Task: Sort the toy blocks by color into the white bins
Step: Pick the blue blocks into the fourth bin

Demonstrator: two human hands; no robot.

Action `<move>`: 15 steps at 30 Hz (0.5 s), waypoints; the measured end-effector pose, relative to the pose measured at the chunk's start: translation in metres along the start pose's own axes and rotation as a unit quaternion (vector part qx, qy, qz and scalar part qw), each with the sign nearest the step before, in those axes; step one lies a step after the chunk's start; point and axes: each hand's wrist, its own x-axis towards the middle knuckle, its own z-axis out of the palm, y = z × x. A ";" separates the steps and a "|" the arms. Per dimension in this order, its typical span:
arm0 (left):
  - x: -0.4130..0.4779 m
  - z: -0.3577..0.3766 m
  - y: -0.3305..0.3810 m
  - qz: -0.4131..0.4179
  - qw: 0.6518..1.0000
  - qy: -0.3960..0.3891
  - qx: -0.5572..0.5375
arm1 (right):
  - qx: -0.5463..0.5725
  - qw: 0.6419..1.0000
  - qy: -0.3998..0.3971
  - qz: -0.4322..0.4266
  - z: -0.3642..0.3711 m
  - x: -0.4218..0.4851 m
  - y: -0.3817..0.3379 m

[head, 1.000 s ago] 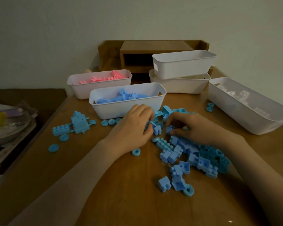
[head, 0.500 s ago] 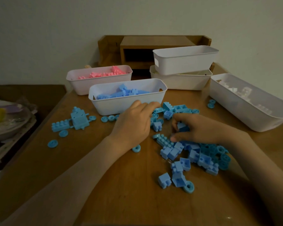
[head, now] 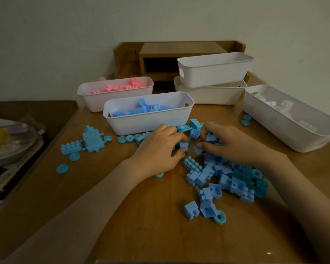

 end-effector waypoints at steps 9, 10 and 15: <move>0.006 -0.026 -0.006 -0.039 0.987 0.146 -0.062 | 0.128 0.981 0.144 -0.021 -0.016 0.015 -0.009; 0.009 -0.032 -0.010 -0.051 0.980 0.182 -0.060 | 0.111 0.982 0.151 -0.026 -0.019 0.024 -0.010; 0.036 -0.059 -0.051 -0.114 0.969 0.193 0.101 | 0.039 0.981 0.187 -0.032 -0.013 0.082 -0.019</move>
